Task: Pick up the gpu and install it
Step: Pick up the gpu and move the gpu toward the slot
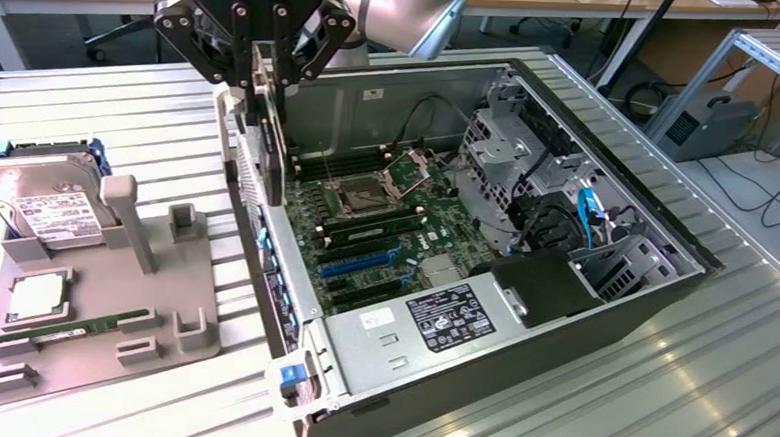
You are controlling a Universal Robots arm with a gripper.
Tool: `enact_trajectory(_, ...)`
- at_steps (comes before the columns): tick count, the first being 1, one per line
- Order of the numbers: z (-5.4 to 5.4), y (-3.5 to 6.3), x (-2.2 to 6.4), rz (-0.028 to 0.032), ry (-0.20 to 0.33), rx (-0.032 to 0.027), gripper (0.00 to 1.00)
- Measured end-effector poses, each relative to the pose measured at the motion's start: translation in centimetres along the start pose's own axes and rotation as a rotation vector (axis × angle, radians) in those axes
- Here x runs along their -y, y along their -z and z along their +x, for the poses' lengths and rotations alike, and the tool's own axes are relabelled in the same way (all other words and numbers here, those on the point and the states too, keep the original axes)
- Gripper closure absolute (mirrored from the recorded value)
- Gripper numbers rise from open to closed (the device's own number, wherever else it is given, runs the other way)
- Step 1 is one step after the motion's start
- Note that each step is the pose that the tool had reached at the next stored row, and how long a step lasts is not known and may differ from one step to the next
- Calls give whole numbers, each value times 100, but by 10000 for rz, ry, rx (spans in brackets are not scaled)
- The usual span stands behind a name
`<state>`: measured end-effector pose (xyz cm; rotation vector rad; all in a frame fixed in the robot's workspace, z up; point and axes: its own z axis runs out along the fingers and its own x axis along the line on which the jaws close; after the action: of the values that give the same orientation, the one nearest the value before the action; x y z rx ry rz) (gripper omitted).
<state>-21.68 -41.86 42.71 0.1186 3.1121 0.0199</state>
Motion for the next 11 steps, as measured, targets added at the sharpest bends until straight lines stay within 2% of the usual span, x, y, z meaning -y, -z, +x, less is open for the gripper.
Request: enact_trajectory(11, -57, -7, -4, 0, 0, 0, 73)
